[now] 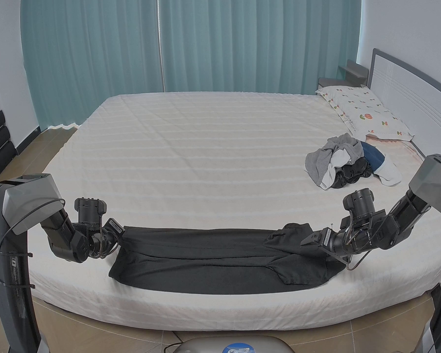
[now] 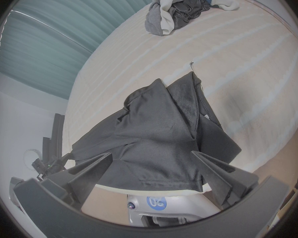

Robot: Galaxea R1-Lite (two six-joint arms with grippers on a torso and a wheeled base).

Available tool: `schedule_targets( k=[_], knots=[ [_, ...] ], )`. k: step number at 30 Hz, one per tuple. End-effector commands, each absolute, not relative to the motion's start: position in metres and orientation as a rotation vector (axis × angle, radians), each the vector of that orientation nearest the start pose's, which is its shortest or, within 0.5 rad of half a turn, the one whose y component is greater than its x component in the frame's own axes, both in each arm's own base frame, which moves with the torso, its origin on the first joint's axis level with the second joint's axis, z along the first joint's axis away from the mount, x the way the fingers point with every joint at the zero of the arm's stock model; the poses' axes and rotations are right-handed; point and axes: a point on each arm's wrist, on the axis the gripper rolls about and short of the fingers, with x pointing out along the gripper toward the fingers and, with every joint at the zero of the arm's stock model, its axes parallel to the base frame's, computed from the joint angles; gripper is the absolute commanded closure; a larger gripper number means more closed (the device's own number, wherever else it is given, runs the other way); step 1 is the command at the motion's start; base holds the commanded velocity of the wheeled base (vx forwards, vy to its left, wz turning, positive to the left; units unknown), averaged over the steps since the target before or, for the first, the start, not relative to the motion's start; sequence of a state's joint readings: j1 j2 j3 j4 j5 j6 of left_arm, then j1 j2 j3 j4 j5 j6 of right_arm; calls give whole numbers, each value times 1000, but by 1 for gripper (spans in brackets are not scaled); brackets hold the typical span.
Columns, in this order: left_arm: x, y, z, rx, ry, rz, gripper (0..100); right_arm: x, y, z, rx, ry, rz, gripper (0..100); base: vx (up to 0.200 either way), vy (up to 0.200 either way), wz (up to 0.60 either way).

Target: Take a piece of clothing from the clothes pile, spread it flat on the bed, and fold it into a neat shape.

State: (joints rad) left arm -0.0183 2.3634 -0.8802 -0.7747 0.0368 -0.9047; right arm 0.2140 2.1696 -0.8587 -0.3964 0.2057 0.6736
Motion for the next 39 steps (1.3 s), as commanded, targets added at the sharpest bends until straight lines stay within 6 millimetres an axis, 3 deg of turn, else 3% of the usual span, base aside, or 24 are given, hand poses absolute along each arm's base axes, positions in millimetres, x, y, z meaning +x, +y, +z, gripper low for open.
schedule_targets(
  k=[1, 15, 16, 25, 39],
  knots=[
    [382, -6, -23, -847, 647, 335, 100, 348, 86, -7, 579, 1051, 21, 0, 0, 0, 0],
    [382, -6, -23, -847, 647, 335, 100, 368, 84, -21, 619, 1009, -89, 0, 0, 0, 0],
    [383, -7, -23, -846, 646, 333, 100, 368, 84, -23, 617, 1006, -93, 100, 0, 0, 0],
    [385, -7, -21, -849, 638, 328, 100, 374, 80, -22, 628, 971, -97, 100, 0, 0, 0],
    [394, -8, -11, -885, 584, 315, 100, 389, 73, 10, 756, 862, -106, 100, 0, 0, 0]
  ],
)
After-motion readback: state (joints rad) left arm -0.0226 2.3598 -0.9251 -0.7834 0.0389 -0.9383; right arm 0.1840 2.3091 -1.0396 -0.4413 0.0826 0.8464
